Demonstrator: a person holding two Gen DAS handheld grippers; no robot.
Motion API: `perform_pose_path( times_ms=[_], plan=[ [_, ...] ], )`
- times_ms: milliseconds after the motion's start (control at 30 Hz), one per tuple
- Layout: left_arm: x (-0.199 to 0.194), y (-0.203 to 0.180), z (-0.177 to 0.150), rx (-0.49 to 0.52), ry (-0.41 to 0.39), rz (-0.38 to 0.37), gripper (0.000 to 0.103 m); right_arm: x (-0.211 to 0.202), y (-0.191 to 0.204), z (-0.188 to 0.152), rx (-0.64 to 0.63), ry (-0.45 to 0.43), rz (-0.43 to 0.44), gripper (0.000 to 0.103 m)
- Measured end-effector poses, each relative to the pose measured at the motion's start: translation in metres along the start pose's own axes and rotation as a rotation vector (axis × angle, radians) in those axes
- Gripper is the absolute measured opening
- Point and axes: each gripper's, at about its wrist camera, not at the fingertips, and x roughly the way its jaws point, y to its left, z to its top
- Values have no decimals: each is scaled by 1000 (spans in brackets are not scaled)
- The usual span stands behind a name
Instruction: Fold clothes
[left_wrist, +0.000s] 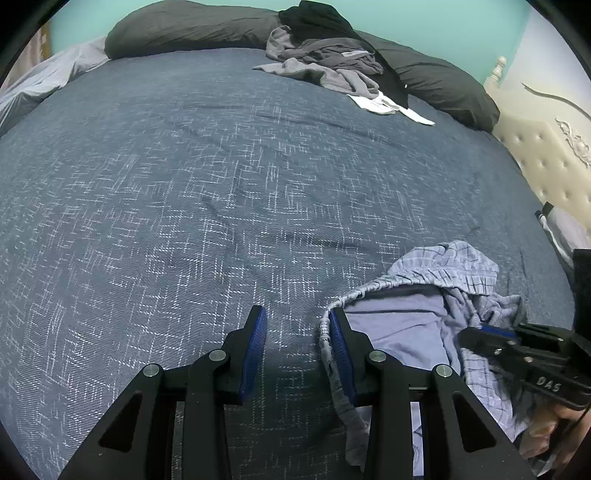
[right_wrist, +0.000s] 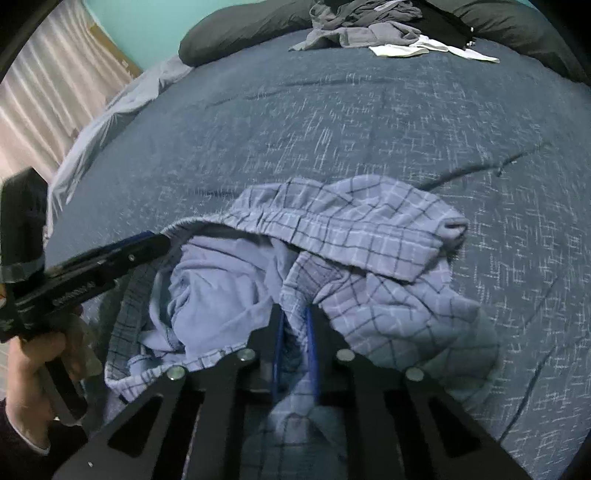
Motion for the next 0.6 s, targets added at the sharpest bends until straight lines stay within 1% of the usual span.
perform_pose_path(
  times_ms=[267, 367, 533, 600],
  plan=[
    [1, -4, 1, -12, -12, 11, 39, -37, -25, -5, 59, -62, 35, 8],
    [2, -7, 1, -15, -17, 13, 39, -47, -33, -8, 73, -79, 34, 8],
    [4, -13, 2, -11, -17, 19, 39, -51, -46, -15, 118, -69, 70, 8],
    [5, -14, 3, -13, -20, 26, 39, -50, -49, -17, 126, -48, 80, 9]
  ],
)
